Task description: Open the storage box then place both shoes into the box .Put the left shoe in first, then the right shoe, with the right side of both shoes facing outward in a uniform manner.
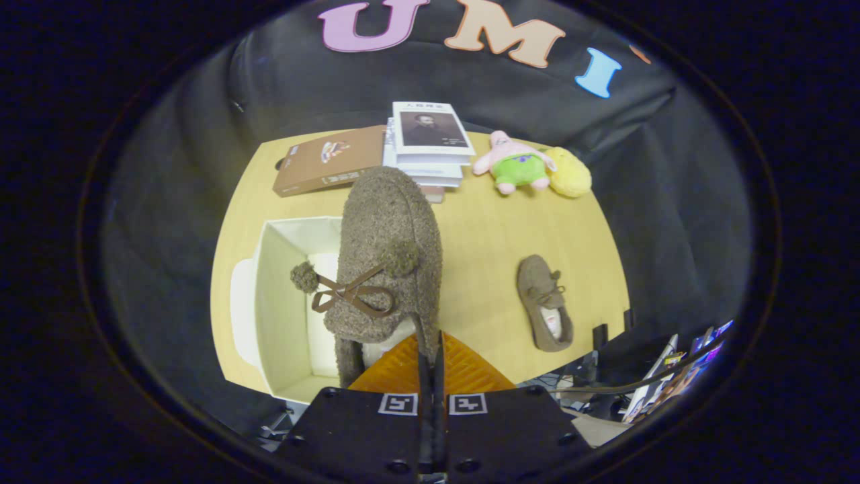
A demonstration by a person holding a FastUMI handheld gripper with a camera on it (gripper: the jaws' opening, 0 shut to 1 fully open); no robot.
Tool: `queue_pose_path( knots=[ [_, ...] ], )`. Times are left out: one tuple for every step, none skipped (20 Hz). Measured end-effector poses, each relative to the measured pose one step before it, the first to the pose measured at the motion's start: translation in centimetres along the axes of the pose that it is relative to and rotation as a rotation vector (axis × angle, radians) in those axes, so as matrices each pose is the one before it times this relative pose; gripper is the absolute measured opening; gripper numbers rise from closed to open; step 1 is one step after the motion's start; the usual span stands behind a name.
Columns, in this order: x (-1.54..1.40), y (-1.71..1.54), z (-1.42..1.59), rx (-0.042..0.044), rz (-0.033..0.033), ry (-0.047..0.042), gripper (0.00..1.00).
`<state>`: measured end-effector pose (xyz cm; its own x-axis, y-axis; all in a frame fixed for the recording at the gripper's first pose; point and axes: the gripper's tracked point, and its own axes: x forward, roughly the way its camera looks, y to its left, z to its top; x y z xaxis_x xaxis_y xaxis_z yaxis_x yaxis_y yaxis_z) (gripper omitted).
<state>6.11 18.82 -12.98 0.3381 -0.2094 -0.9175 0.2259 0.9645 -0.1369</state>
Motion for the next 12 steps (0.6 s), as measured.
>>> queue_pose_path(
  knots=[
    [0.638, 1.195, -0.175, -0.00761, 0.01551, 0.00713, 0.03],
    [0.743, 1.145, -0.138, -0.00793, 0.01158, 0.00857, 0.03],
    [0.869, 0.841, -0.389, -0.00625, 0.00805, 0.01454, 0.03],
    [0.924, 0.852, -0.407, -0.00320, 0.00706, 0.01967, 0.03],
    [0.982, 0.719, -0.527, -0.00562, 0.00668, 0.02184, 0.03],
    [1.162, 0.743, -0.700, -0.00943, 0.01067, 0.02534, 0.03],
    [1.264, 0.592, -0.639, -0.01228, 0.00913, 0.02681, 0.03],
    [1.260, 0.537, -0.588, -0.01387, 0.00495, 0.02577, 0.03],
    [1.079, 0.400, -0.620, -0.01603, 0.00331, 0.02391, 0.03],
    [0.982, 0.437, -0.472, -0.01447, 0.00126, 0.02193, 0.03],
    [0.956, 0.558, -0.186, -0.01062, 0.00884, 0.01486, 0.03],
    [0.773, 0.647, 0.035, -0.00326, 0.01521, 0.01095, 0.03]
  ],
)
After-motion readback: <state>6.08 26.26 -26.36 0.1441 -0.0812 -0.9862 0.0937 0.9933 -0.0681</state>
